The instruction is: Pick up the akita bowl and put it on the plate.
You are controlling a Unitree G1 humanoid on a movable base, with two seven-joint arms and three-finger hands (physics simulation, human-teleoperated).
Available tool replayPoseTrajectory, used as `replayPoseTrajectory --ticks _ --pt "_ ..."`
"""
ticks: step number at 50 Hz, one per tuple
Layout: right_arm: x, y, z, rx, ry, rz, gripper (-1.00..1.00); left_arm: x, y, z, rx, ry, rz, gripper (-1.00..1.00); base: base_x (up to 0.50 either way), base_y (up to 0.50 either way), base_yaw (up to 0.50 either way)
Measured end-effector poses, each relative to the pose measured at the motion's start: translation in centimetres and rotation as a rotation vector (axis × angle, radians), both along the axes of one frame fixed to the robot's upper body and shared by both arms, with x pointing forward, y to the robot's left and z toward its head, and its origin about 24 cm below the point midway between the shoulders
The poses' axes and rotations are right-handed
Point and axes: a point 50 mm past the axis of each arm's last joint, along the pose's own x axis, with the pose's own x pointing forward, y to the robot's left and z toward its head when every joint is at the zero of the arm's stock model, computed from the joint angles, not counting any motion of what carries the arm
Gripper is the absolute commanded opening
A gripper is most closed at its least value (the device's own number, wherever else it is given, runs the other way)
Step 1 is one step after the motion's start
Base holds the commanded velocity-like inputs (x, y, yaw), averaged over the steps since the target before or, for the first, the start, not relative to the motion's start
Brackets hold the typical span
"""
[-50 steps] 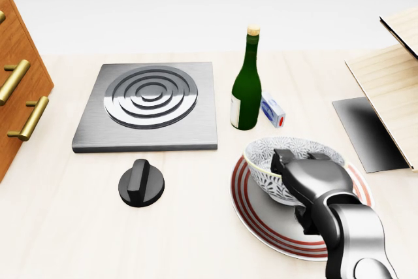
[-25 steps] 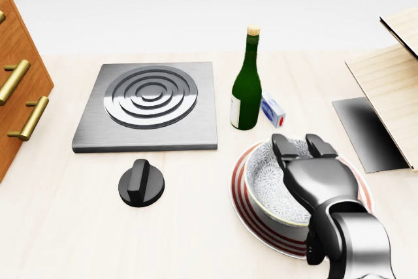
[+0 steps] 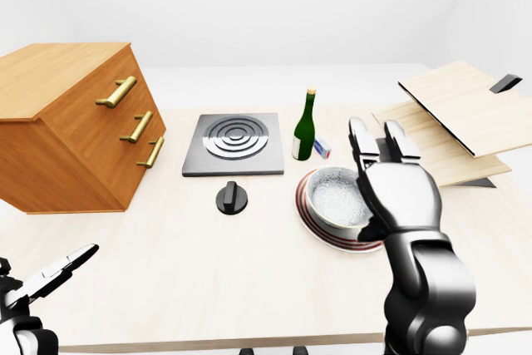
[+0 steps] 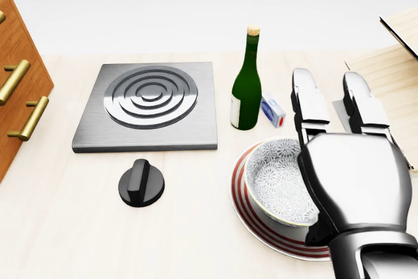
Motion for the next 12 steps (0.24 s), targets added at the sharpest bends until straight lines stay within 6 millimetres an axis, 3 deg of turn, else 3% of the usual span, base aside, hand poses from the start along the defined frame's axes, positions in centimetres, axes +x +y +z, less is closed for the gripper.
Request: replayPoseTrajectory --ticks 12 --pt "-2.6 0.0 1.5 0.075 -0.071 -0.070 1.00 0.0 0.0 0.0 -0.001 0.001 0.000 1.00 0.00 0.00 0.00"
